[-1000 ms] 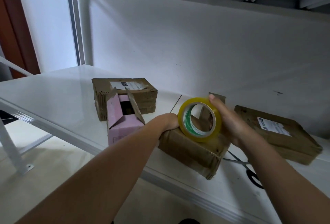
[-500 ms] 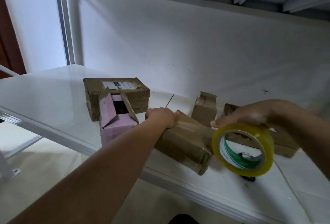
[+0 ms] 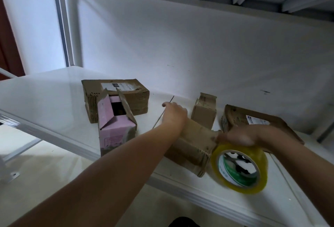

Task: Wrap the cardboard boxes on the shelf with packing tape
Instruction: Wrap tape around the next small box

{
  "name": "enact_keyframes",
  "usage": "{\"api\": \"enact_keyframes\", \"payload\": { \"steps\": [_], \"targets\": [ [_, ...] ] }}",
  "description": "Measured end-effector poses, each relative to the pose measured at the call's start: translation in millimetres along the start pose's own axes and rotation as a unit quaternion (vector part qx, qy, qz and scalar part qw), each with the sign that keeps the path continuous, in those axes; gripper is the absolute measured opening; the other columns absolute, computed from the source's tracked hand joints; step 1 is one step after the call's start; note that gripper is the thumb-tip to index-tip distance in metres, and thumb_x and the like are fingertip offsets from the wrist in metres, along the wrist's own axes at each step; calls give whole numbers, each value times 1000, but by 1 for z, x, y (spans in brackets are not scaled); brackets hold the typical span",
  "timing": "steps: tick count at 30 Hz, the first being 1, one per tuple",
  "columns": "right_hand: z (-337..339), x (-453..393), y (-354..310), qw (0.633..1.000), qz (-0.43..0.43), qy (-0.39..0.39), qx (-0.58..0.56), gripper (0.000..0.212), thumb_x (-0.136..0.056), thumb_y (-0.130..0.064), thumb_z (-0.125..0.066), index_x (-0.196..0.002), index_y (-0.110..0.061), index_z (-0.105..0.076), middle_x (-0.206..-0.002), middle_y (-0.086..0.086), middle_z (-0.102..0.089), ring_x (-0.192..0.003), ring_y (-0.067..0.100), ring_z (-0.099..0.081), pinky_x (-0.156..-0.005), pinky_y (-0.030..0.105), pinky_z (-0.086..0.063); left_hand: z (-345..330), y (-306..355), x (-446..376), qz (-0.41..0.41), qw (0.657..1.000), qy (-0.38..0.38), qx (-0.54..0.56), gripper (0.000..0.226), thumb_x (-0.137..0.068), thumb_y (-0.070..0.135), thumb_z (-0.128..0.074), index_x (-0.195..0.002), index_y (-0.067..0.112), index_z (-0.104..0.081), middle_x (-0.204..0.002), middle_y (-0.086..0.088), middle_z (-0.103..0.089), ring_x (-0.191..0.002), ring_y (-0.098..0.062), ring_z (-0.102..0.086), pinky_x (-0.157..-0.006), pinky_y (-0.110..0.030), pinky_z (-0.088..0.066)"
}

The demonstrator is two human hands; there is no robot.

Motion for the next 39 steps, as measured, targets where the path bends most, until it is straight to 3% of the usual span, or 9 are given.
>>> {"api": "enact_keyframes", "payload": {
  "steps": [4,10,15,20,26,32,34,37,39],
  "targets": [
    [-1,-2,-4,999,17,21,-20,47,-101,-46,-31,-124,-15,-57,-133,9,-53,-109,22,-50,-91,30,-34,17,40,1,-91,994,53,-35,70,-91,29,-58,-146,5,-22,-143,-18,-36,-133,-35,-33,-107,-50,-30],
    [-2,-9,-2,997,45,29,-52,32,-103,-39,-29,-94,-24,-56,-100,-2,-51,-83,7,-47,-74,21,-35,34,65,12,-94,981,85,148,61,-86,15,-61,-138,11,-31,-134,-11,-43,-123,-28,-41,-97,-40,-36],
    [-11,-15,14,991,43,33,-124,34,-99,-46,-35,-99,-22,-58,-106,2,-54,-99,17,-53,-99,36,-39,40,47,28,-104,965,153,184,43,-89,14,-53,-130,12,-40,-130,-10,-47,-121,-28,-42,-98,-43,-35],
    [-24,-11,27,968,61,35,-240,32,-96,-48,-39,-98,-24,-59,-108,6,-62,-99,22,-58,-95,39,-44,7,-18,22,85,963,-24,254,56,-96,45,-41,-140,11,-32,-138,-13,-40,-125,-32,-41,-97,-48,-38],
    [3,7,22,924,170,26,-341,48,-65,-60,-64,-87,-20,-76,-88,6,-71,-78,22,-67,-75,39,-54,-47,-54,26,139,803,-223,536,57,-100,53,-29,-102,2,-56,-81,-12,-57,-67,-21,-55,-58,-29,-47],
    [64,39,-12,770,298,110,-553,25,-55,-51,-67,-60,-29,-77,-62,-2,-71,-53,11,-67,-49,27,-55,-73,-45,34,172,623,-356,675,33,-102,38,-37,-98,13,-57,-54,-4,-50,-42,-13,-50,-54,-27,-53],
    [66,40,-33,746,317,120,-573,31,-59,-52,-65,-67,-23,-76,-57,-5,-67,-49,8,-64,-48,22,-52,-67,-44,32,157,660,-350,646,35,-101,38,-39,-105,8,-58,-69,-8,-59,-56,-19,-60,-69,-36,-55],
    [76,32,-53,756,308,182,-549,44,-64,-62,-65,-86,-23,-70,-63,-7,-71,-55,7,-67,-52,20,-53,-36,-61,17,143,762,-189,602,48,-102,40,-35,-124,2,-53,-121,-14,-54,-109,-33,-55,-82,-38,-42],
    [84,26,-62,758,296,221,-537,44,-72,-64,-64,-85,-22,-70,-67,-7,-72,-60,8,-69,-56,22,-54,-8,-72,13,135,738,-61,658,40,-101,30,-36,-115,0,-57,-121,-18,-58,-103,-29,-55,-78,-34,-38]
  ]
}}
Point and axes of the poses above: each hand's wrist, its own x-axis away from the middle knuckle, its own z-axis out of the back of the hand, y = z × x, the point moved 6 cm from there along -x, towards the middle knuckle
